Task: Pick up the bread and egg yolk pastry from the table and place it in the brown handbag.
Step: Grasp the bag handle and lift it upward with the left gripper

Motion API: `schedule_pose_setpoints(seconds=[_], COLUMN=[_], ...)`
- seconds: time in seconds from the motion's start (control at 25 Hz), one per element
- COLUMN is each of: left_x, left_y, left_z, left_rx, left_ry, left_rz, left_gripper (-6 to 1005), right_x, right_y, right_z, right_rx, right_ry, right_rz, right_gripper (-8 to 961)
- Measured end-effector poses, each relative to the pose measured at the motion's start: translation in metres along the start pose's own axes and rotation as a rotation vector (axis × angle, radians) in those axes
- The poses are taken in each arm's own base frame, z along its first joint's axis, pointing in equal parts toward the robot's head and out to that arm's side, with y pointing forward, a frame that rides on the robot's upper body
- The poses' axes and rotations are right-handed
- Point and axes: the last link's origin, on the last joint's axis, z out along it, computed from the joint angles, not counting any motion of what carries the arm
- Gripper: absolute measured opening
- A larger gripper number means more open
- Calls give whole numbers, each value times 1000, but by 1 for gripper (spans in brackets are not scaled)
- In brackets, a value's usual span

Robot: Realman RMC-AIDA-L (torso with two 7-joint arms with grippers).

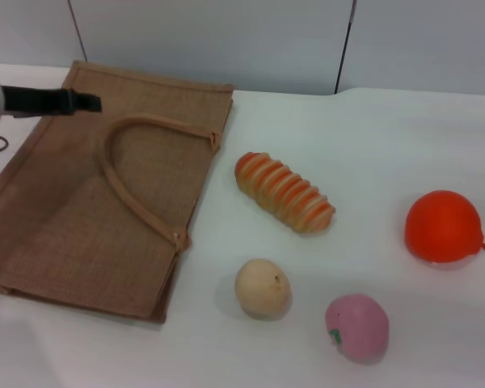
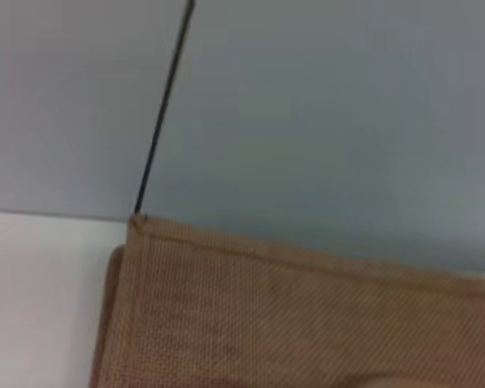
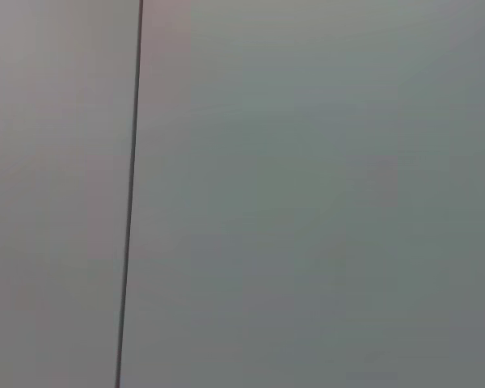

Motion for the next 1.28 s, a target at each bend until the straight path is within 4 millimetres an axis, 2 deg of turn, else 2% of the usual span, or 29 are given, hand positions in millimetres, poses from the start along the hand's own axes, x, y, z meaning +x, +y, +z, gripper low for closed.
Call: schedule_pose_setpoints(seconds=[0.4, 0.96, 1.28], left_x=[-14, -16, -21], left_y=[21, 20, 26], left_z=[39, 43, 54], left_rx=[53, 89, 109], left_ry=[-85, -95, -102], left_rz=[126, 148, 186], left_gripper=[572, 572, 571], right_x=[1, 1, 1], right_y=[0, 1, 1], right_z=[0, 3, 4], right_rx=[2, -1, -2], right_ry=[6, 7, 8], right_rz=[0, 1, 2], right_gripper=[891, 892, 891])
